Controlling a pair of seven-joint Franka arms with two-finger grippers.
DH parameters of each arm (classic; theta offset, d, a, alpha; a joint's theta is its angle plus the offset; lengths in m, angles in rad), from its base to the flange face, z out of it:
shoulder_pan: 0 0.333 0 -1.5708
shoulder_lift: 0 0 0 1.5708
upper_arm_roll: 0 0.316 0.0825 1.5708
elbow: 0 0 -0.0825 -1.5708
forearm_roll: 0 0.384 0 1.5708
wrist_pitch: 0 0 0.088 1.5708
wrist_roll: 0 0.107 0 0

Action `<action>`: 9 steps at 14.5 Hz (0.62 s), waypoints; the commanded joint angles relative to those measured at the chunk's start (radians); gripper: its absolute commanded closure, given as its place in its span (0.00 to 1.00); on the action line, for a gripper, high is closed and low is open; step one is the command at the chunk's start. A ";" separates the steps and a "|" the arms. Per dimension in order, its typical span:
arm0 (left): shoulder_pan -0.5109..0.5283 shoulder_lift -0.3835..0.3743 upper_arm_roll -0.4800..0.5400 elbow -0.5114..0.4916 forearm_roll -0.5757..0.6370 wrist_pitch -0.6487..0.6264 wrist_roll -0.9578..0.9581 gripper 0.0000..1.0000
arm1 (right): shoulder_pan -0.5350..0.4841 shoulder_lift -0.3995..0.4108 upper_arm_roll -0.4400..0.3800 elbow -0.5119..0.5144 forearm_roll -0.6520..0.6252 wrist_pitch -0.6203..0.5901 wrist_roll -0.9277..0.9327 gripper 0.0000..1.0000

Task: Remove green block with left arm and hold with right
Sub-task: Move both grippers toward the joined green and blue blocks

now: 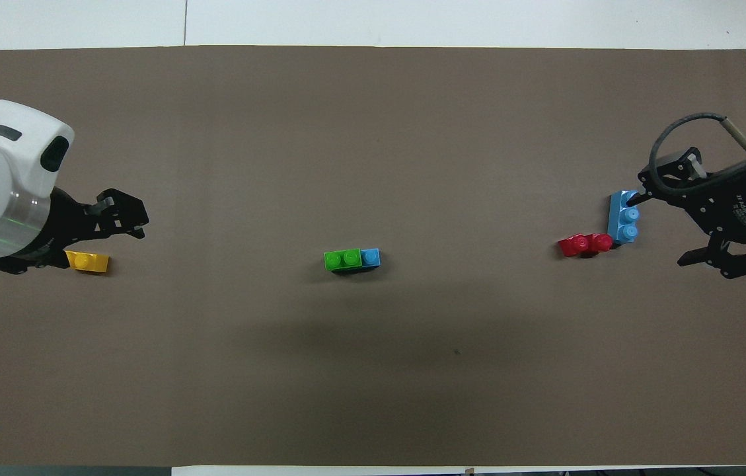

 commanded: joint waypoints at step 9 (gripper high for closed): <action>-0.137 -0.097 0.012 -0.176 -0.114 0.202 -0.751 0.00 | 0.033 0.058 0.001 -0.066 0.269 0.100 0.386 0.00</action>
